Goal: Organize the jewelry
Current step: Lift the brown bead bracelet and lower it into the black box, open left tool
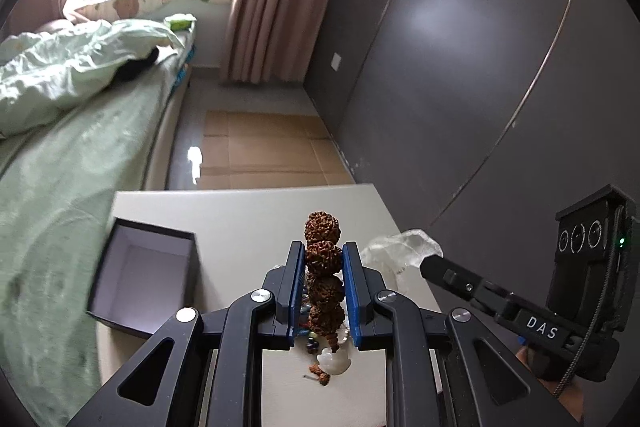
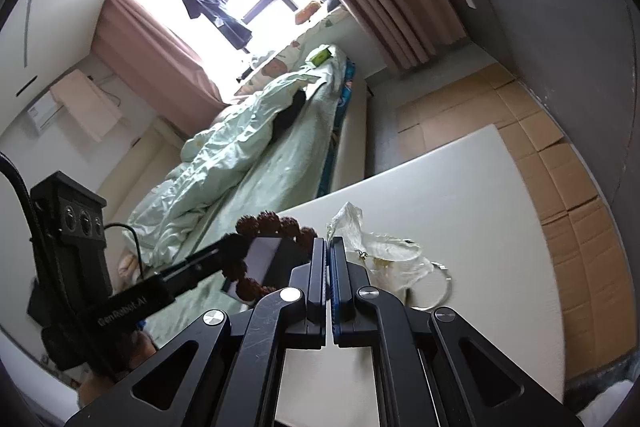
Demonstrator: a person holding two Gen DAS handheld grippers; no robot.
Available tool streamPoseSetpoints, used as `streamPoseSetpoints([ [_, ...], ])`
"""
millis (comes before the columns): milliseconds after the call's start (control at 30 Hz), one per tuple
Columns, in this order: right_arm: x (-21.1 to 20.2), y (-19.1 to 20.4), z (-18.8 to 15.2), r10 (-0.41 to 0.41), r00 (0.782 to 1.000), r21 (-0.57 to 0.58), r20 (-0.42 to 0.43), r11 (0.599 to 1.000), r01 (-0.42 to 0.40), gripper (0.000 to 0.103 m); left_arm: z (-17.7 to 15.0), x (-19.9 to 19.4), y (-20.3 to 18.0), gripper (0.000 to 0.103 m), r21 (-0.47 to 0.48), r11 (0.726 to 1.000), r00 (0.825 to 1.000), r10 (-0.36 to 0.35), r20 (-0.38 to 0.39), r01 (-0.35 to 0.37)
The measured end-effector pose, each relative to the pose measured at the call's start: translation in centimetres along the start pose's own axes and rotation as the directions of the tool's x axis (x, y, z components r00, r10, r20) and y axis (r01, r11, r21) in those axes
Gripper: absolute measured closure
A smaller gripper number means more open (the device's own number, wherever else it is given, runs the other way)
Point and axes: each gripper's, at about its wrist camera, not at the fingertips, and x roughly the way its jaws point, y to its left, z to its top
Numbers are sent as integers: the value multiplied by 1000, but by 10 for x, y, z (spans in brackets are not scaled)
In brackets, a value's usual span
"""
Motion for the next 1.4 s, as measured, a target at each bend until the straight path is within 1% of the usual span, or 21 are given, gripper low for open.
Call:
streamPoseSetpoints([
  [300,18,40,3,55,998,-31,-10,998,-55,99,10,-43,37,84,-20,998,997,53,56,-52],
  [533,48,79,1,101,994,-62,-40,993,-103,99,12,-70,75,84,-49,995,992,95,83,-92],
  [733,85,105,-4,130,988,-61,-86,989,-135,99,14,-85,106,84,-74,989,988,131,87,-125],
  [900,114,118,-9,129,984,-59,-121,989,-137,99,14,-94,126,84,-89,986,985,148,88,-140],
  [1033,139,125,-11,92,985,-59,-146,993,-102,99,14,-96,137,84,-100,984,984,156,87,-147],
  [1067,147,124,-12,87,983,-55,-162,994,-97,97,14,-95,140,84,-105,984,984,155,84,-146],
  [1133,156,123,-14,85,975,-47,-204,994,-96,79,13,-94,143,84,-109,984,985,153,80,-144],
  [1167,159,123,-15,66,973,-45,-219,996,-77,53,13,-92,145,84,-110,984,986,151,77,-142],
  [1200,157,122,-17,44,975,-51,-219,997,-56,38,13,-90,145,84,-110,984,986,149,73,-140],
  [1300,149,118,-21,20,976,-53,-217,998,-33,34,12,-80,145,84,-106,985,989,140,57,-133],
  [1367,140,114,-23,-18,977,-57,-213,998,6,33,13,-71,144,84,-102,987,990,131,45,-126],
  [1400,134,111,-25,-37,978,-65,-206,998,24,31,13,-67,143,84,-99,987,991,130,41,-125],
])
